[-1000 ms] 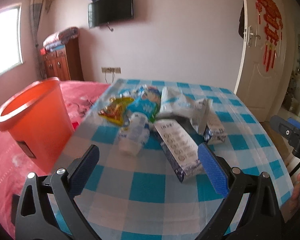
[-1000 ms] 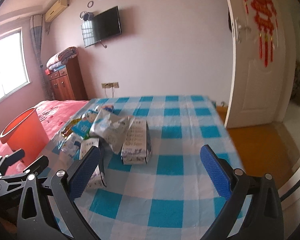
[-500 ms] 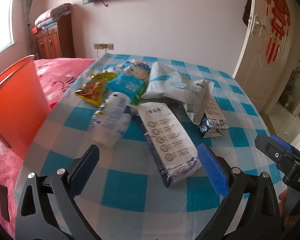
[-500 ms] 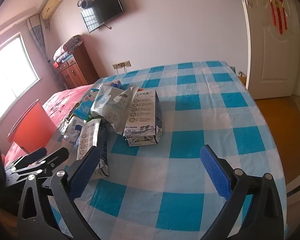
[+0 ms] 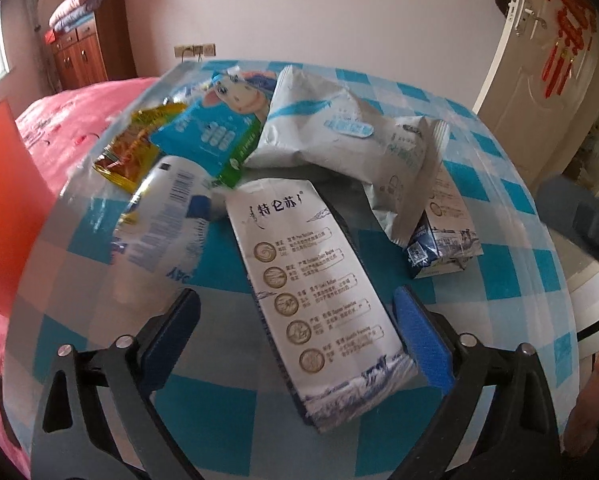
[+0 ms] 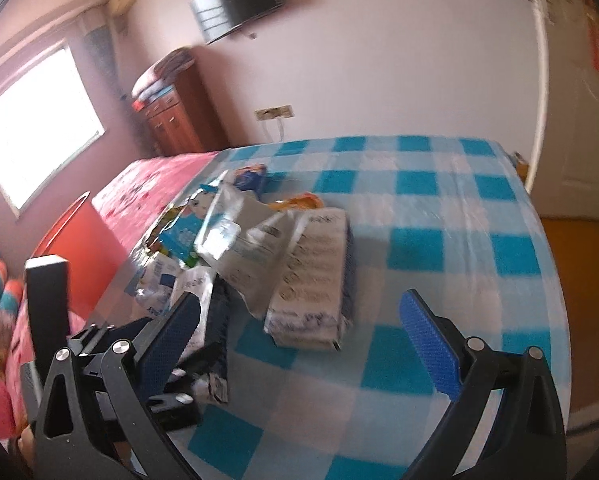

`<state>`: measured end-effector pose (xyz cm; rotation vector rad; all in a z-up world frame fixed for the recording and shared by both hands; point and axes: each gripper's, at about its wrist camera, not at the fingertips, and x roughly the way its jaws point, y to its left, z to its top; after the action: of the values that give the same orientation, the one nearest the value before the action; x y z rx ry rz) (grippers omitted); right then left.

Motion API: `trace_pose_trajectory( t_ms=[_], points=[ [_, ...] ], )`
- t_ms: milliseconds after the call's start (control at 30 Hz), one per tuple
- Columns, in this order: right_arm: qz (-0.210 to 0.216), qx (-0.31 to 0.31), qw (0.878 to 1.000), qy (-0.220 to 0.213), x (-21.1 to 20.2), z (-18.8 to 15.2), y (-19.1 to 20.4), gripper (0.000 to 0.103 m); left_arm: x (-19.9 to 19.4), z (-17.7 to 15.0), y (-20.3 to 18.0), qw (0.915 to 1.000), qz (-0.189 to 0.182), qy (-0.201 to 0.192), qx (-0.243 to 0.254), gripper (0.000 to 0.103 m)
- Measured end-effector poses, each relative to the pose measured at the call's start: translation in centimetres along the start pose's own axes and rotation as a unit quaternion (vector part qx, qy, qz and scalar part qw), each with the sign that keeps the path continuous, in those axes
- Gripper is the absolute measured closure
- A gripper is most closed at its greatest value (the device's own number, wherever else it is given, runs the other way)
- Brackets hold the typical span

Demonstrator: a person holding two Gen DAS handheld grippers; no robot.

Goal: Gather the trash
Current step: 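Grasp the white milk carton with the left gripper while the right grasps the white wipe pack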

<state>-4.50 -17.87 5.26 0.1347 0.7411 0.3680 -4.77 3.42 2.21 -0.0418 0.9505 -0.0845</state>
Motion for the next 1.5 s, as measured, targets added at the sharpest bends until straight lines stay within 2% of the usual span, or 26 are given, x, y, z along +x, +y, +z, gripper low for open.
trace_pose_trajectory(
  t_ms=[67,167,300,333,367,400,533,600,667,833,1033,1433,1467,1500],
  points=[
    [0.004,-0.018,1.0,0.005,0.7,0.8,0.5,0.005,0.4,0.2,-0.1,1.0,-0.003,0.003,-0.005,0.021],
    [0.016,-0.05,0.999,0.01,1.8,2.1,1.5,0.005,1.1,0.4,-0.2,0.9999,-0.001,0.011,-0.01,0.031],
    [0.022,-0.087,0.996,0.017,3.4,3.1,2.9,0.007,1.2,0.5,-0.1,0.9999,0.004,0.005,-0.013,0.037],
    [0.022,-0.093,0.995,0.017,3.8,3.2,3.1,0.012,1.1,0.5,0.0,0.9999,0.003,0.004,-0.012,0.041],
    [0.022,-0.096,0.995,0.023,4.4,3.4,3.2,0.029,1.0,0.5,0.1,0.9999,0.002,0.003,-0.012,0.043],
    [0.024,-0.097,0.995,0.03,4.9,3.5,3.3,0.034,1.0,0.6,0.2,0.9999,0.001,0.003,-0.012,0.043],
    [0.04,-0.113,0.991,0.053,6.5,3.9,3.8,0.034,0.9,0.6,0.7,0.9999,-0.001,0.002,-0.017,0.043],
    [0.04,-0.128,0.989,0.055,7.0,4.0,4.4,0.027,0.8,0.7,1.0,0.9998,-0.003,0.0,-0.018,0.043],
    [0.038,-0.142,0.988,0.057,7.5,4.1,4.8,0.016,0.5,0.8,1.2,0.9998,-0.004,-0.005,-0.019,0.043],
    [0.026,-0.166,0.983,0.07,9.5,4.6,5.3,0.011,-0.6,0.6,1.1,0.9998,0.0,-0.021,-0.004,0.043],
    [0.018,-0.164,0.982,0.089,11.3,4.9,4.8,0.011,-1.2,0.2,1.6,0.9997,0.001,-0.023,-0.002,0.043],
    [-0.014,-0.18,0.98,0.087,12.4,4.7,5.5,0.011,-2.2,-0.4,2.8,0.9993,-0.02,-0.029,-0.01,0.043],
    [-0.021,-0.186,0.979,0.085,12.3,4.4,5.6,0.011,-2.3,-0.4,2.9,0.9993,-0.022,-0.03,-0.01,0.043],
    [-0.025,-0.19,0.978,0.083,12.3,4.2,5.8,0.019,-2.6,-0.4,3.0,0.9991,-0.025,-0.032,-0.011,0.043]
  ],
)
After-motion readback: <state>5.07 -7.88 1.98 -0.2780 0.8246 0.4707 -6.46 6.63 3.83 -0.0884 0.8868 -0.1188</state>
